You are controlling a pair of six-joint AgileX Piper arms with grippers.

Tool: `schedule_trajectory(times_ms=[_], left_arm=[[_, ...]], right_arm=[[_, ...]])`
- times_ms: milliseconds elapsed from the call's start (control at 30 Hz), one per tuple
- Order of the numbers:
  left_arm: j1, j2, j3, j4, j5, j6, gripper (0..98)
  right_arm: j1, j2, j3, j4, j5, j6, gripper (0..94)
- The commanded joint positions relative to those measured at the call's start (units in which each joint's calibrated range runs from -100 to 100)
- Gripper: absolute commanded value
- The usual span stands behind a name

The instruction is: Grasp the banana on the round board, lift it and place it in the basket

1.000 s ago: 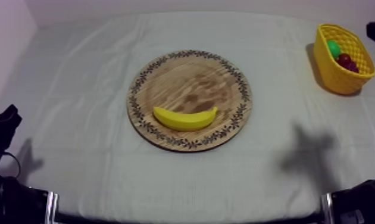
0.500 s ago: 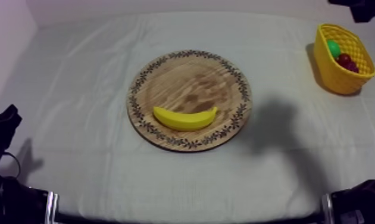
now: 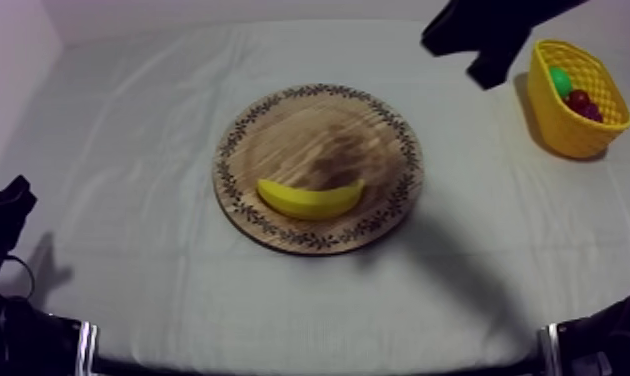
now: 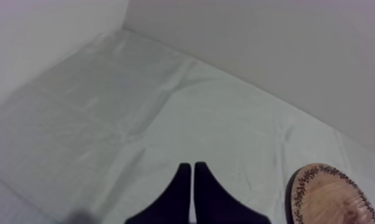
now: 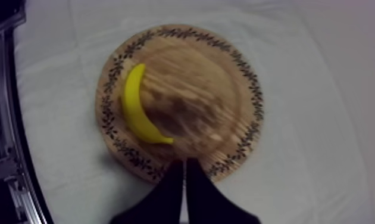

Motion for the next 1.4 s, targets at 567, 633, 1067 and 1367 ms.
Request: schedule_trajectory(times_ms=[567, 633, 1067, 1367], left_arm=[[-0.01, 0.04, 0.0, -0.02, 0.0, 0.01, 0.1], [-0.01, 0.04, 0.0, -0.02, 0.0, 0.01, 0.1], [-0.01, 0.04, 0.0, -0.02, 0.0, 0.01, 0.1], [-0.01, 0.04, 0.0, -0.02, 0.0, 0.01, 0.1]], right_arm=[[-4.92, 17.57, -5.84, -0.65, 0.46, 3.58, 62.4], [-5.2, 18.99, -6.99, -0.5, 1.03, 3.77, 66.0], [-6.42, 27.96, -8.51, -0.15, 1.18, 4.17, 68.9], [-8.22, 36.18, -11.81, -0.67, 1.61, 3.07, 67.7]])
